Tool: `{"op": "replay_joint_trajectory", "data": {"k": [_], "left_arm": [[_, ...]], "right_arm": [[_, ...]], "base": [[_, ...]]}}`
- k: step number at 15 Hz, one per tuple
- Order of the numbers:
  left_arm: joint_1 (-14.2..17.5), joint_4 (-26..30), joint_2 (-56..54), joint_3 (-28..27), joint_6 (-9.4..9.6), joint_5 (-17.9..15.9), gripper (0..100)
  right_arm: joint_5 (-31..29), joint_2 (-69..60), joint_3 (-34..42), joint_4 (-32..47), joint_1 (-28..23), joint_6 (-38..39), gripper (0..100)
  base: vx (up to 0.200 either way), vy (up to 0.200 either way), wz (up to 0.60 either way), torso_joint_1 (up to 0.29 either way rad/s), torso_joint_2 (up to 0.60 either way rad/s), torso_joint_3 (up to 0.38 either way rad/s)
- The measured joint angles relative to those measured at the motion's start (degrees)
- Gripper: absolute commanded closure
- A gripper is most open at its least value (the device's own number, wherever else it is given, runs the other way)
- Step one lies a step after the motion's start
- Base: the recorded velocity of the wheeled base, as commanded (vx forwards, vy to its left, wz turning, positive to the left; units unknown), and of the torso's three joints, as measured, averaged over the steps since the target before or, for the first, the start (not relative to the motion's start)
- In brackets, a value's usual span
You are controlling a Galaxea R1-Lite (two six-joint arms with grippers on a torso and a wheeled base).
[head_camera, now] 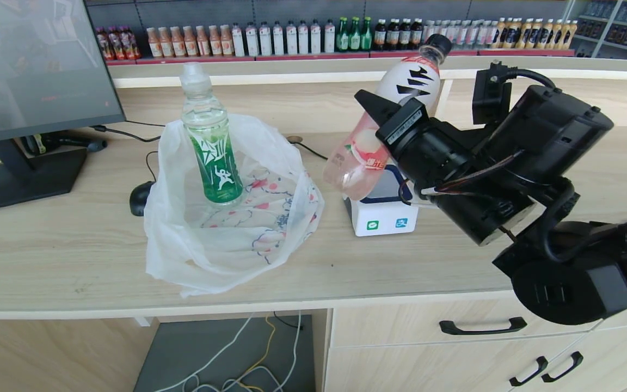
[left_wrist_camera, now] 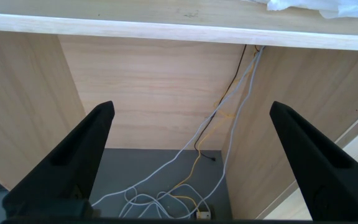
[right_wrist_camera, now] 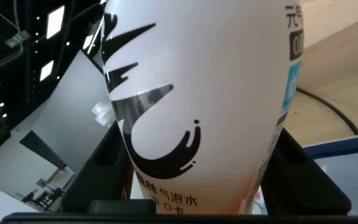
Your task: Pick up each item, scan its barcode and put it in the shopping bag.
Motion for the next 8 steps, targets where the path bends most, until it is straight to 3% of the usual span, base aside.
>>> {"op": "replay_joint_trajectory", "data": {"k": [3, 8], "left_arm": [[0.0, 0.0, 0.0, 0.0, 0.0, 0.0, 0], [0.0, 0.0, 0.0, 0.0, -0.02, 0.02, 0]], "right_arm": [[0.99, -1.77, 0.39, -0.48, 1.18, -4.52, 100], [6.4, -3.28, 6.18, -11.56, 2.06, -28.39, 100]], "base": [[0.0, 0.0, 0.0, 0.0, 0.0, 0.0], [0.0, 0.0, 0.0, 0.0, 0.0, 0.0]]}}
